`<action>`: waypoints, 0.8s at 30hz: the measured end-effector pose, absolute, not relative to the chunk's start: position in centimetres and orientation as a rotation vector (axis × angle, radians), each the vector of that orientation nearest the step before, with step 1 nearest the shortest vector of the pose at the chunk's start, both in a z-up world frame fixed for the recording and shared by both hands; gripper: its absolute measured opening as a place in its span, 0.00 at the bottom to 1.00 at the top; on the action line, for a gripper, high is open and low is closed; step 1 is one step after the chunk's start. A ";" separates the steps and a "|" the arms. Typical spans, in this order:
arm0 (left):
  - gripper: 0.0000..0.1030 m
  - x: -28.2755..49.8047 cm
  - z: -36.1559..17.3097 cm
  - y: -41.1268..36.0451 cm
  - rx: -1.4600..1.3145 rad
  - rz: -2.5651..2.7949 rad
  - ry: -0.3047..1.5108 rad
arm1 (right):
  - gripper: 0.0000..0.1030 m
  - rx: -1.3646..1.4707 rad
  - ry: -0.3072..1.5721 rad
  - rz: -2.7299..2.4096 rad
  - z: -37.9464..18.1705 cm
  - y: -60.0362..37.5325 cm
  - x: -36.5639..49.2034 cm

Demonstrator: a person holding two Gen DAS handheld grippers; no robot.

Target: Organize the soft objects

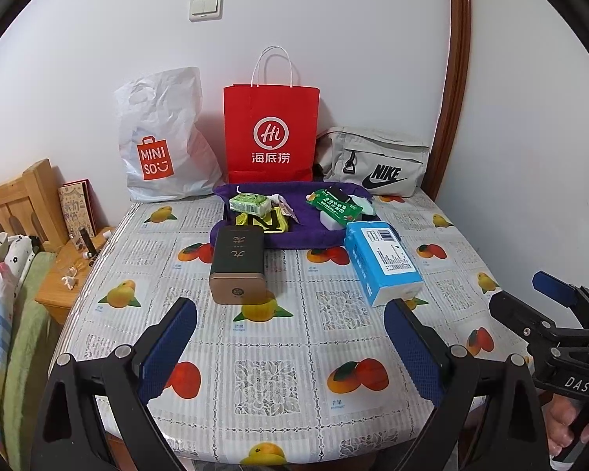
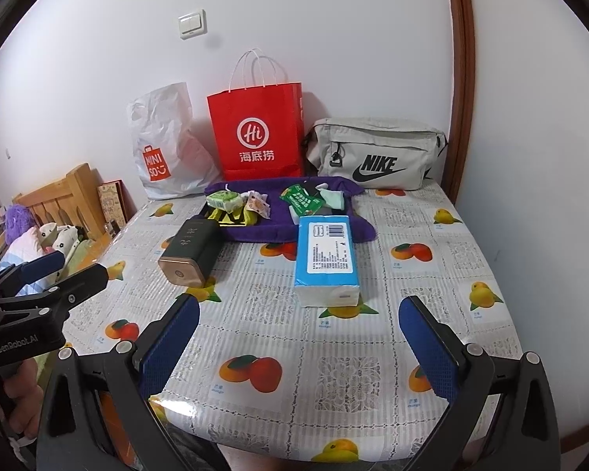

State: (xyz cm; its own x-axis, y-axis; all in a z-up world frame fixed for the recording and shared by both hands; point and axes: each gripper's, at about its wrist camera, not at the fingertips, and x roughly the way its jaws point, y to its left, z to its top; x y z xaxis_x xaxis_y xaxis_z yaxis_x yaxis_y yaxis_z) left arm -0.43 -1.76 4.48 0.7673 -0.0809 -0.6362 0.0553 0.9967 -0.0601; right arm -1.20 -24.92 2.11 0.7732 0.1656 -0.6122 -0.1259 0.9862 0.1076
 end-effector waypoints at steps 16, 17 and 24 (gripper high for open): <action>0.94 -0.7 4.6 -1.7 -0.040 -0.071 0.693 | 0.98 0.066 0.670 0.153 2.2 -24.9 -1.4; 0.94 -0.7 4.6 -1.7 -0.040 -0.070 0.693 | 0.98 0.066 0.669 0.154 2.2 -24.9 -1.4; 0.94 -0.8 4.5 -1.8 -0.043 -0.068 0.692 | 0.98 0.066 0.666 0.153 2.2 -24.8 -1.4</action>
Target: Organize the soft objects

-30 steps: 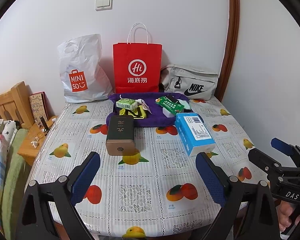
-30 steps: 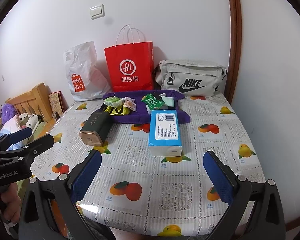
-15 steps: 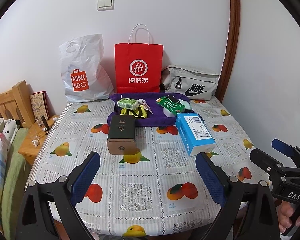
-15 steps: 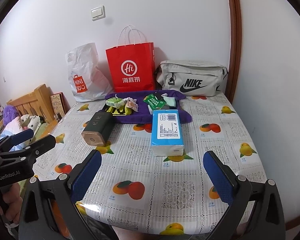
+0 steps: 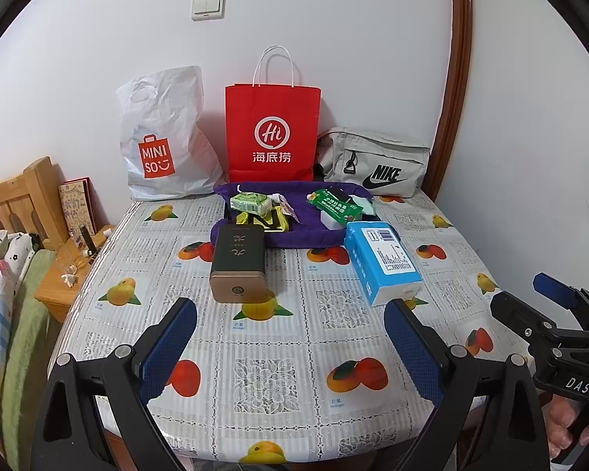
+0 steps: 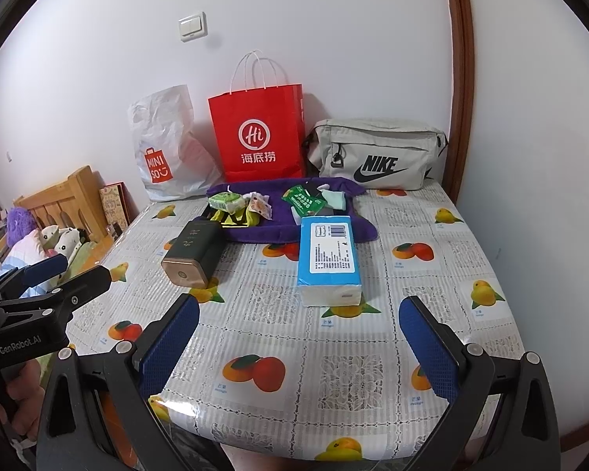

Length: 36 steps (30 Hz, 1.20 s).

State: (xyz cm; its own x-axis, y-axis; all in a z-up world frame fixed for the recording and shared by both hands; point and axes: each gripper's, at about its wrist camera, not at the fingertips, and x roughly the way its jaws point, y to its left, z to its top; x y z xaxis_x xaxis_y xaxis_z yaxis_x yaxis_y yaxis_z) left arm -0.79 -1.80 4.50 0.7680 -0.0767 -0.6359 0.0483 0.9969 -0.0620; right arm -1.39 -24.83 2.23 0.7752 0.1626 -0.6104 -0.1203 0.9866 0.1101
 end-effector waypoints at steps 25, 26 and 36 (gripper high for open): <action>0.94 -0.9 4.5 -1.9 -0.041 -0.067 0.693 | 0.98 0.066 0.663 0.153 2.3 -24.9 -1.4; 0.94 -0.9 4.5 -1.9 -0.041 -0.067 0.693 | 0.98 0.067 0.662 0.153 2.3 -24.9 -1.4; 0.94 -0.8 4.4 -1.9 -0.041 -0.067 0.694 | 0.98 0.066 0.664 0.153 2.2 -24.9 -1.3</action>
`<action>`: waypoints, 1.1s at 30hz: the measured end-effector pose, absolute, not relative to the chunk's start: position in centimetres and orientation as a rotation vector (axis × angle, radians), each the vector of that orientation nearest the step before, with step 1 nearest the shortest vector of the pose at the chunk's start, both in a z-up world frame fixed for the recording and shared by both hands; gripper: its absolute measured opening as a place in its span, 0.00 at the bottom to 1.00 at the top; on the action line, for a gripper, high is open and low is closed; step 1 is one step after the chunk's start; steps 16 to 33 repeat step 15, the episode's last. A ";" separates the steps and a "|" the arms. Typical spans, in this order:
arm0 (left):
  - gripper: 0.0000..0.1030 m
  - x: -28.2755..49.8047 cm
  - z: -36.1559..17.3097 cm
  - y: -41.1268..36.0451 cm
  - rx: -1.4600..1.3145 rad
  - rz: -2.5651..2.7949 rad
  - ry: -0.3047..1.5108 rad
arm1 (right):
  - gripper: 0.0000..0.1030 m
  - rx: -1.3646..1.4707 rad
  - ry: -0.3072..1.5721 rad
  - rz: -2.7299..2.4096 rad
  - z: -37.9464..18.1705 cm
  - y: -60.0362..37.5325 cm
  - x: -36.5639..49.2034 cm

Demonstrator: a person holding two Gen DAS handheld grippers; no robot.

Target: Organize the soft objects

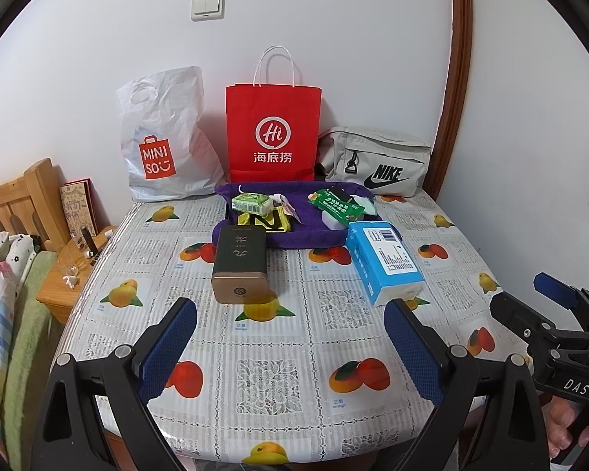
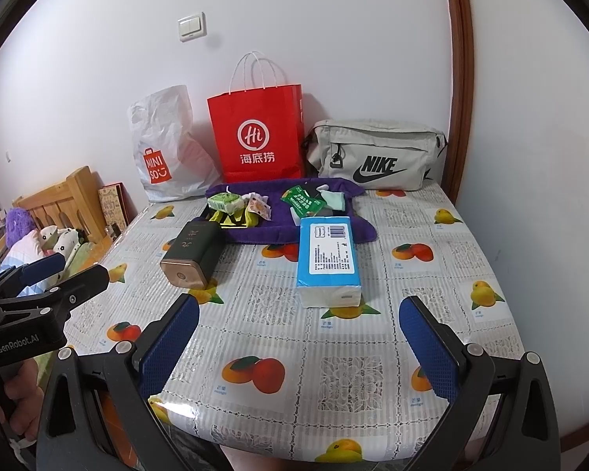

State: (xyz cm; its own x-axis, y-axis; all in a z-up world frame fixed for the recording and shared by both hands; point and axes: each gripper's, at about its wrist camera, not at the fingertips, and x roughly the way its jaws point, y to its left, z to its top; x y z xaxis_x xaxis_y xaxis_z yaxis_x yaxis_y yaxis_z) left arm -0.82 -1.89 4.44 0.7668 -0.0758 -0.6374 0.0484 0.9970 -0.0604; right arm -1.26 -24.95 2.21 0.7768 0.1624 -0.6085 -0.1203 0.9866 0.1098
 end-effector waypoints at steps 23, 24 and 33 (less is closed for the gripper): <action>0.94 -0.6 4.2 -1.7 -0.040 -0.069 0.693 | 0.98 0.062 0.663 0.163 1.9 -24.7 -1.0; 0.94 -0.6 4.2 -1.7 -0.040 -0.069 0.693 | 0.98 0.062 0.663 0.163 1.9 -24.7 -1.0; 0.94 -0.6 4.2 -1.7 -0.040 -0.069 0.693 | 0.98 0.062 0.663 0.163 1.9 -24.7 -1.0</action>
